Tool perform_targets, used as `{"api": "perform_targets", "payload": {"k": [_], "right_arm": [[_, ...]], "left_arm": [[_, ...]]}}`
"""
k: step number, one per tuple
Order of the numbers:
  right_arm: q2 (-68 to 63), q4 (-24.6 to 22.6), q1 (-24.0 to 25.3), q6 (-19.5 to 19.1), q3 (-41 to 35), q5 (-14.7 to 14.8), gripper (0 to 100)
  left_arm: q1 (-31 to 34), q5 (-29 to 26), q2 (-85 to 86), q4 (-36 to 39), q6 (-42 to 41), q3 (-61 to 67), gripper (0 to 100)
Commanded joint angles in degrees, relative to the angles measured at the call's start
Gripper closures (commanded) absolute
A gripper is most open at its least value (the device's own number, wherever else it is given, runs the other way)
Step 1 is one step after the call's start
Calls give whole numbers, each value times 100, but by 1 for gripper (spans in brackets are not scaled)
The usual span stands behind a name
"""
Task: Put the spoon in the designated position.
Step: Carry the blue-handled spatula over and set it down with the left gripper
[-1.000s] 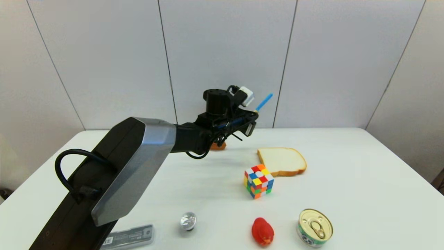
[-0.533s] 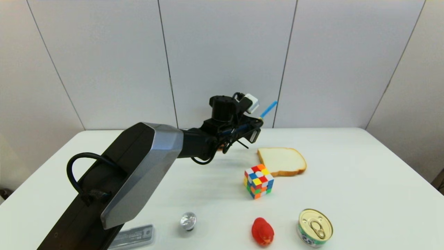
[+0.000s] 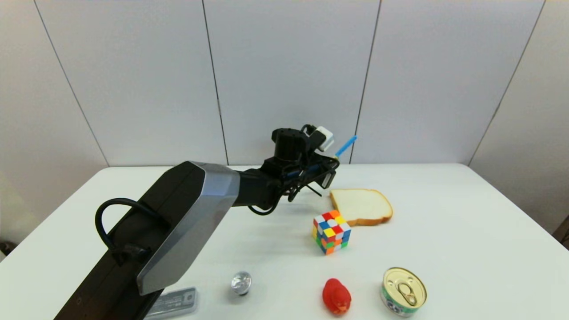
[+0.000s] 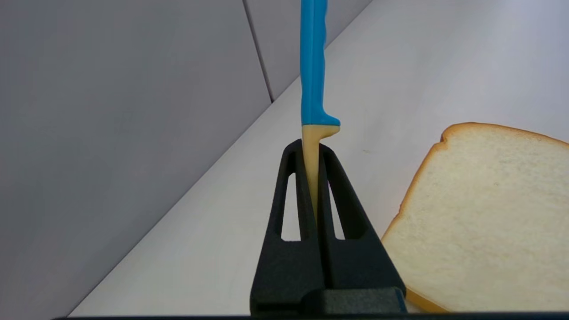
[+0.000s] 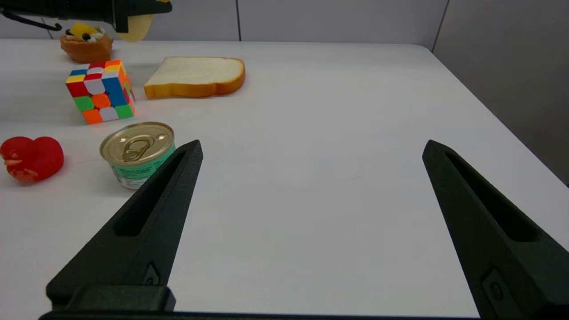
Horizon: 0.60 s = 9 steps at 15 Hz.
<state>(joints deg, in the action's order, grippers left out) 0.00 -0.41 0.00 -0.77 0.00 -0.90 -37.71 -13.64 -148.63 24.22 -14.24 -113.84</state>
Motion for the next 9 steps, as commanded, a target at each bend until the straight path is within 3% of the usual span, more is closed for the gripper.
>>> {"api": "perform_targets", "payload": {"k": [1,9], "right_arm": [[-9,-2,0,-2,0,2,0],[-9,-2,0,-2,0,2,0]], "left_arm": [[-26,-7,-105,21,0,2,100],[-167,-7,-237,4,114,2,100]]}}
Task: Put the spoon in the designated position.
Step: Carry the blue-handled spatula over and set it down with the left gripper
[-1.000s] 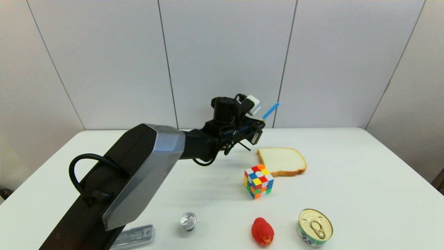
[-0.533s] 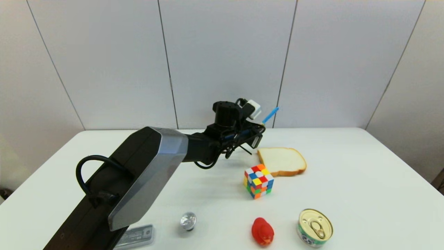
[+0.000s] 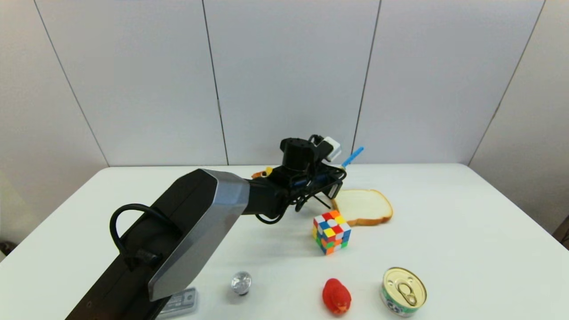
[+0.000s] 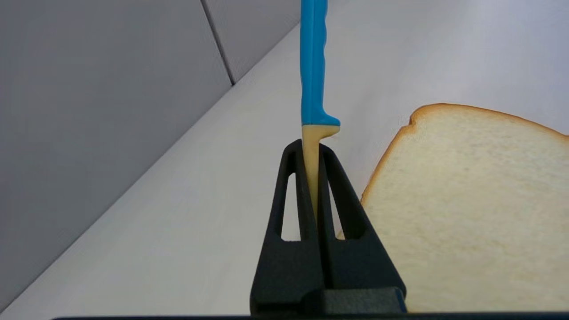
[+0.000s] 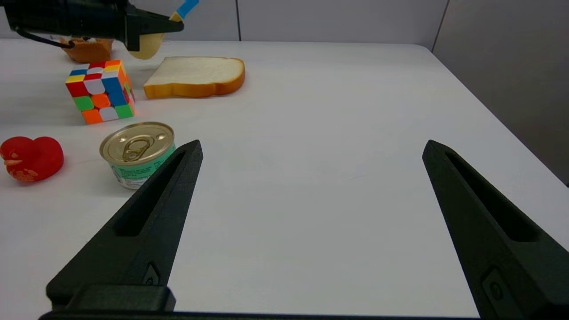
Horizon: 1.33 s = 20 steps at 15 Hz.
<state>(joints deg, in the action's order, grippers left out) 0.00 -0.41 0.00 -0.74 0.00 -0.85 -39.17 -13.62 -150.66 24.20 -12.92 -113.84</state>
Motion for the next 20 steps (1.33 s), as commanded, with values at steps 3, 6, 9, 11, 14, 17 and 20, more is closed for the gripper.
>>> {"api": "perform_targets", "payload": {"k": [3,6,9,11,14,17,20], "right_arm": [[-9,-2,0,-5,0,-3,0],[-9,-2,0,-5,0,-3,0],[-9,-2,0,-5,0,-3,0],[-9,-2,0,-5,0,-3,0],[-9,-2,0,-5,0,-3,0],[-9,-2,9,-5,0,-3,0],[-9,-2,0,-5,0,-3,0]], "left_arm": [[-12,-9,-33,-3,-17,2,100],[14,-9,-42,-3,0,-7,100],[67,-9,-60,6,-9,-7,100],[120,-9,-86,15,-9,-7,100],[181,-18,-86,24,0,-7,100],[181,-18,-104,-3,27,-7,100],[199,-18,-121,-3,-9,-7,0]]}}
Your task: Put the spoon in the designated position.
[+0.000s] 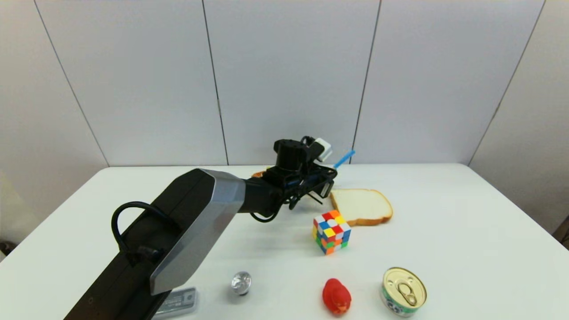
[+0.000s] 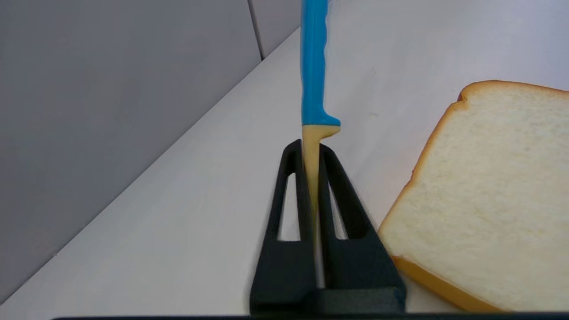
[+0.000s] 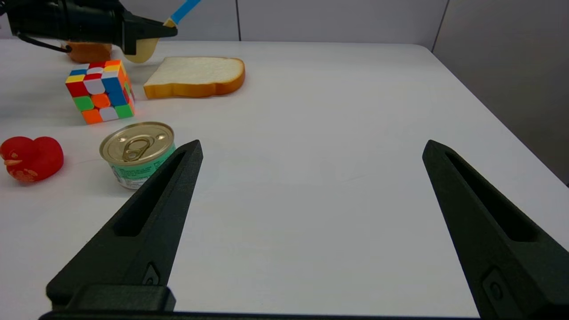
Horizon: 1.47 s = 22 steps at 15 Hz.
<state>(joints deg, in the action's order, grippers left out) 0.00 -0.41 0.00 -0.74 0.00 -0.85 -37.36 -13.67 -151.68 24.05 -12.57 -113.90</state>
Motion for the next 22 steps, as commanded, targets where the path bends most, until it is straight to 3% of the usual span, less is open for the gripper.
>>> {"api": "perform_targets", "payload": {"k": [1,18,22], "right_arm": [[-9,-2,0,-5,0,-3,0],[-9,-2,0,-5,0,-3,0],[-9,-2,0,-5,0,-3,0]], "left_arm": [[27,-13,-20,12,-44,-1,0],[27,-22,244,-15,-26,-71,0],[142,-31,1026,-700,-79,-54,0]]}}
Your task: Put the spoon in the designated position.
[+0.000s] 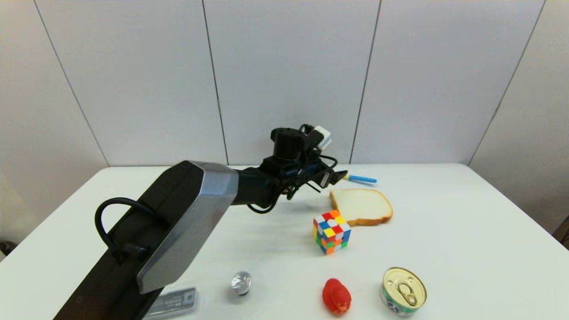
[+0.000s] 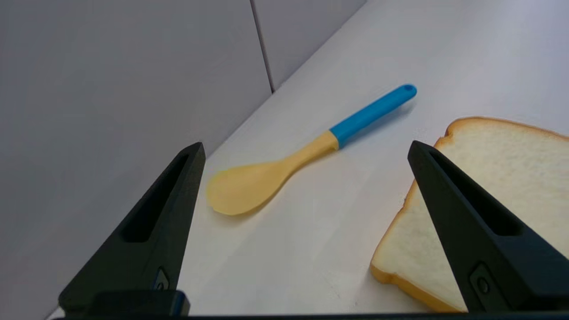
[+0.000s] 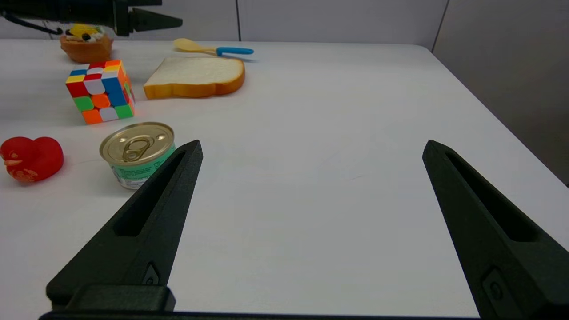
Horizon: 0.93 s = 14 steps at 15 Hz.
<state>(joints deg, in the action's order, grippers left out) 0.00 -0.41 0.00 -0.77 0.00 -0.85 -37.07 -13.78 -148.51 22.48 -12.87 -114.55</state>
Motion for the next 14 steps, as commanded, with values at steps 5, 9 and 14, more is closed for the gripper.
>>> {"api": "perform_targets", "payload": {"k": [5,9,14], "right_arm": [[-9,-2,0,-2,0,-3,0],[-9,-2,0,-2,0,-3,0],[-9,-2,0,-2,0,-3,0]], "left_arm": [[649,33,2660,-2142,-365,513,0],[1475,42,4620,-2529,-717,2253,0],[2468,33,7002,-2520,-594,4829,0]]}}
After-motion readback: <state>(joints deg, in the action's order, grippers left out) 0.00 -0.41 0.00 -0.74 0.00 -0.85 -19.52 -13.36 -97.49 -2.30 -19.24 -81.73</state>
